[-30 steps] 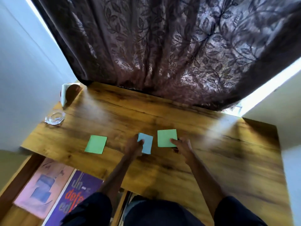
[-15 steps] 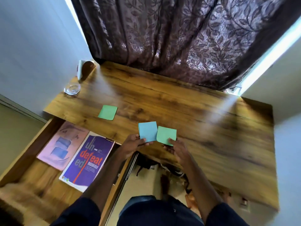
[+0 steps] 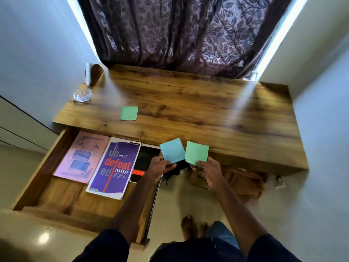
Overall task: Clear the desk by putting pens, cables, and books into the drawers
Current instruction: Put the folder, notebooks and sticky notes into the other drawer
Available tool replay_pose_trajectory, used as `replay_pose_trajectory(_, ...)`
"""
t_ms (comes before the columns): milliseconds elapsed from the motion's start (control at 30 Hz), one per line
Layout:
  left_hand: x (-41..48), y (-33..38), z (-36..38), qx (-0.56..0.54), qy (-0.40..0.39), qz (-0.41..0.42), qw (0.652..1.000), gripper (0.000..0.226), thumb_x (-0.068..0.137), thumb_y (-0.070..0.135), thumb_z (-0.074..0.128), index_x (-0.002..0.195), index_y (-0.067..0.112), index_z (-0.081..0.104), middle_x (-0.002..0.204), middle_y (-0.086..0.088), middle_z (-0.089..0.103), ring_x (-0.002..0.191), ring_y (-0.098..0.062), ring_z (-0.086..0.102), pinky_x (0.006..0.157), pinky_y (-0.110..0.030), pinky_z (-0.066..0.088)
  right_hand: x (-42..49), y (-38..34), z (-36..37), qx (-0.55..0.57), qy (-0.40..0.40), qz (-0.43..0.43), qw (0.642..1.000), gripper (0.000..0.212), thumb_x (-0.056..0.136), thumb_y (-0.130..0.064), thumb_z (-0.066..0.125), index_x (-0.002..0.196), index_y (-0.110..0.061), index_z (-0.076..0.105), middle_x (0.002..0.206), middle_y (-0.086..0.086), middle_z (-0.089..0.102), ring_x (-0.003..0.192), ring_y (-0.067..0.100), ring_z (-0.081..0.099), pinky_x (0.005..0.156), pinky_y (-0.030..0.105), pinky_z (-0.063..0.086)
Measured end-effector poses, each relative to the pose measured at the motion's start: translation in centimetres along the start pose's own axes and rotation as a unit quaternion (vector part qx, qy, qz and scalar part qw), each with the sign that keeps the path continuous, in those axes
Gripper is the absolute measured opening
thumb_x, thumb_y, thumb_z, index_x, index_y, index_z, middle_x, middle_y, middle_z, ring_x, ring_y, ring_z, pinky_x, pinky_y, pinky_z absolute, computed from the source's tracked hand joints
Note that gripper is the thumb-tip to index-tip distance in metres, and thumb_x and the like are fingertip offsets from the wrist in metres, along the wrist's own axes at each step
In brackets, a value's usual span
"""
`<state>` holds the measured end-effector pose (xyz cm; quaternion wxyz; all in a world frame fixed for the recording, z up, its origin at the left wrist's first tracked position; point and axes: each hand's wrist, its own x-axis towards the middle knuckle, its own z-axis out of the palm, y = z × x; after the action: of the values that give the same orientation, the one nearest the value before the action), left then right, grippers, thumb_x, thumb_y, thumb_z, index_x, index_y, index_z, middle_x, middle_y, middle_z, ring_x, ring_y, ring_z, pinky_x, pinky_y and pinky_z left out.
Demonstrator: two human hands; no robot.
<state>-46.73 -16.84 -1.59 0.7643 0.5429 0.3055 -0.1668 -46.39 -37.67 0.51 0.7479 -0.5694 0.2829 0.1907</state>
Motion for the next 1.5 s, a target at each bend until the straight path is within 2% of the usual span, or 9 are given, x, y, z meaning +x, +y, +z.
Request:
replay_pose_trajectory(133,-2.7,-1.6,-2.7,0.040,0.018,0.005,0.999,0.021,0.092,-0.016,0.051,0.108,-0.009,0.063,0.111,-0.026,0.066,0.084,-0.028,0.069,0.069,-0.026,0.062,-3.6,3.6,0.8,-0.041,0.013,-0.011,0.999,0.033,0.088,0.004,0.065,0.118,-0.010,0.065,0.105,0.012,0.074,0.080,0.026,0.074,0.062,0.031,0.059)
replay_pose_trajectory(300,-6.4,-4.5,-8.1,0.089,0.035,0.024,0.995,0.026,0.091,-0.014,0.056,0.117,-0.011,0.062,0.107,-0.021,0.069,0.081,-0.022,0.070,0.062,-0.019,0.059,-7.4,8.9,3.4,-0.084,0.016,-0.016,0.996,0.032,0.089,0.001,0.066,0.119,-0.010,0.064,0.101,0.010,0.074,0.088,0.033,0.074,0.053,0.026,0.056)
replay_pose_trajectory(733,-15.5,-7.4,-25.2,0.258,0.112,0.018,0.959,0.010,0.089,-0.005,0.058,0.093,0.001,0.065,0.075,-0.010,0.063,0.058,-0.014,0.055,0.048,-0.021,0.044,-19.8,22.9,12.1,-0.133,0.094,-0.014,0.987,0.031,0.092,0.004,0.054,0.122,0.001,0.064,0.103,0.013,0.071,0.074,0.016,0.065,0.057,0.026,0.053)
replay_pose_trajectory(933,-12.6,-5.5,-31.0,0.373,0.099,0.022,0.922,0.028,0.069,0.007,0.069,0.094,-0.006,0.072,0.084,-0.019,0.074,0.063,-0.023,0.066,0.065,-0.041,0.061,-19.3,25.6,15.5,-0.173,0.200,-0.048,0.963,0.036,0.092,-0.002,0.062,0.128,-0.001,0.063,0.120,0.015,0.071,0.086,0.019,0.070,0.055,0.022,0.056)
replay_pose_trajectory(1033,-10.5,-4.8,-33.4,0.431,0.054,-0.012,0.901,0.027,0.076,0.008,0.070,0.102,-0.002,0.071,0.089,-0.014,0.074,0.064,-0.018,0.068,0.049,-0.024,0.052,-17.2,25.6,18.1,-0.198,0.222,-0.046,0.954,0.033,0.090,-0.004,0.062,0.122,-0.003,0.068,0.116,0.015,0.073,0.089,0.025,0.072,0.060,0.026,0.056)
replay_pose_trajectory(1167,-7.7,-4.5,-36.1,0.501,0.019,-0.075,0.862,0.043,0.066,0.018,0.066,0.106,0.001,0.071,0.103,-0.013,0.074,0.092,-0.027,0.072,0.062,-0.028,0.054,-13.7,27.6,22.0,-0.224,0.247,0.013,0.943,0.028,0.090,-0.013,0.065,0.115,-0.003,0.069,0.115,0.015,0.072,0.094,0.028,0.073,0.074,0.035,0.062)
replay_pose_trajectory(1300,-5.8,-4.9,-37.2,0.543,0.007,-0.116,0.832,0.029,0.083,0.010,0.070,0.109,-0.002,0.066,0.104,-0.012,0.069,0.092,-0.024,0.068,0.047,-0.020,0.042,-11.9,29.5,23.6,-0.247,0.265,0.069,0.930,0.029,0.091,-0.018,0.065,0.113,0.001,0.066,0.115,0.017,0.070,0.095,0.029,0.071,0.081,0.044,0.062)
replay_pose_trajectory(1400,-4.3,-5.1,-37.9,0.580,-0.027,-0.125,0.804,0.031,0.083,0.012,0.073,0.110,-0.001,0.066,0.112,-0.013,0.071,0.097,-0.025,0.070,0.068,-0.029,0.059,-11.4,30.2,24.2,-0.237,0.280,0.107,0.924,0.029,0.093,-0.013,0.065,0.117,0.003,0.063,0.114,0.019,0.070,0.092,0.029,0.072,0.081,0.042,0.062)
replay_pose_trajectory(1500,-3.1,-5.0,-38.3,0.598,-0.052,-0.125,0.790,0.033,0.083,0.013,0.075,0.112,0.001,0.065,0.115,-0.013,0.070,0.104,-0.025,0.069,0.078,-0.029,0.055,-10.7,30.3,24.4,-0.241,0.285,0.120,0.920,0.027,0.092,-0.009,0.066,0.115,0.005,0.064,0.113,0.021,0.071,0.090,0.029,0.073,0.080,0.042,0.062)
